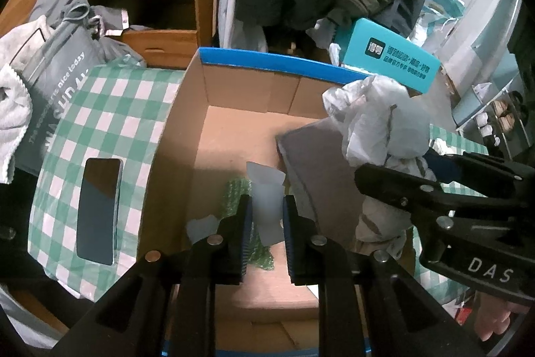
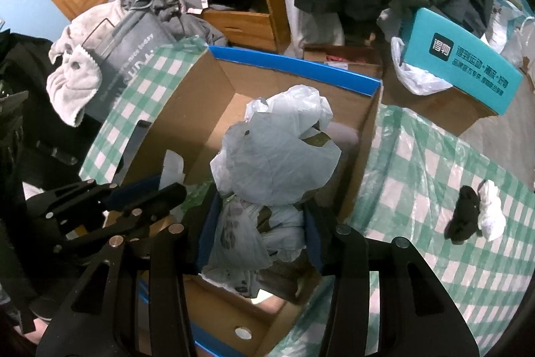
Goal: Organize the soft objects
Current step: 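Open both grippers to drop the white items into the box, then move both grippers back toward the black sock and white sock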
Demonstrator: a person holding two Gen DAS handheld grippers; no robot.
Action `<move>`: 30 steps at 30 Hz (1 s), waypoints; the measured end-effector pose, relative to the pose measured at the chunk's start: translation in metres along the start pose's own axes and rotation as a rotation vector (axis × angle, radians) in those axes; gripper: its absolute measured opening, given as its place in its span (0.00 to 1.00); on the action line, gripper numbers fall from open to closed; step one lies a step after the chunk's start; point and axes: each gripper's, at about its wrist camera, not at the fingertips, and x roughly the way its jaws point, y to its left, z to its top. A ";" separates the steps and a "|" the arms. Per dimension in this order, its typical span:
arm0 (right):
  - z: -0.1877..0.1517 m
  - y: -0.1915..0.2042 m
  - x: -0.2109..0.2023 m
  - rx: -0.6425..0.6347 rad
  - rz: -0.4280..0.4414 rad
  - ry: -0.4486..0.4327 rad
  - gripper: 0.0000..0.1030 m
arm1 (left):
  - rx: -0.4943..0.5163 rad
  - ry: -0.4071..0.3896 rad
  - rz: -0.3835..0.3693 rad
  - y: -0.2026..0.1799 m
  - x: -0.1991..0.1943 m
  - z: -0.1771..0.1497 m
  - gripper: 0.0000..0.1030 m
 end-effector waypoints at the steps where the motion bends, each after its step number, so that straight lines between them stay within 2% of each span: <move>1: 0.000 0.001 0.000 -0.001 0.000 -0.002 0.46 | -0.003 0.004 -0.002 0.000 0.000 0.000 0.22; 3: 0.001 0.001 0.001 -0.003 -0.005 -0.001 0.46 | -0.015 0.003 -0.002 0.002 0.000 0.000 0.33; 8: 0.001 -0.005 -0.004 0.014 -0.019 -0.020 0.60 | -0.012 -0.013 0.009 0.002 -0.002 0.000 0.34; 17: -0.004 -0.021 -0.023 0.048 -0.039 -0.061 0.67 | 0.015 -0.021 0.013 -0.007 -0.006 -0.002 0.38; 30: -0.020 -0.051 -0.043 0.099 -0.074 -0.086 0.68 | 0.053 -0.019 0.007 -0.030 -0.007 -0.002 0.39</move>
